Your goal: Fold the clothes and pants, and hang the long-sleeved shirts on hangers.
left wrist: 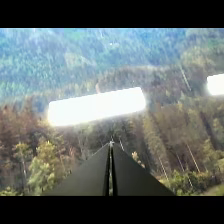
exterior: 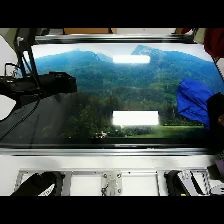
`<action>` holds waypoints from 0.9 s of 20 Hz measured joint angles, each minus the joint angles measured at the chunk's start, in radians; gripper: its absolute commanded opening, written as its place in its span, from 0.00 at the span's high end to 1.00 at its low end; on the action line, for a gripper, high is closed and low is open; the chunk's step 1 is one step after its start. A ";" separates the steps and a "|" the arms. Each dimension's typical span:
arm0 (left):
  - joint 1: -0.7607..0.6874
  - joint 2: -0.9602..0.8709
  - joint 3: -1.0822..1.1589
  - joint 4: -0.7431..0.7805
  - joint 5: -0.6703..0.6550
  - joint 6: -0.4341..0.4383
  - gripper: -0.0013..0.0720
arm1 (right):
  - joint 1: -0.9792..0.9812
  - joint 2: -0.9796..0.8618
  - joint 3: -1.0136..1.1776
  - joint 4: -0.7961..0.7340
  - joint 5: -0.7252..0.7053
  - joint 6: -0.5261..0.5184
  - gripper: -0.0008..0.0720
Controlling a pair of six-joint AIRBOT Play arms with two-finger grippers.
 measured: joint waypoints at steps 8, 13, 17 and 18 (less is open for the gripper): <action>0.000 0.037 0.000 0.006 -0.014 -0.003 0.96 | -0.002 -0.019 -0.006 0.000 0.008 0.147 0.97; 0.000 0.040 0.000 0.006 -0.041 -0.002 0.96 | -0.009 -0.055 -0.005 -0.037 0.122 0.269 0.97; 0.000 0.040 0.000 0.007 -0.048 0.001 0.96 | -0.010 -0.074 -0.008 -0.142 0.220 0.371 0.97; 0.000 0.040 0.000 0.008 -0.048 0.001 0.96 | -0.010 -0.072 -0.007 -0.151 0.223 0.388 0.97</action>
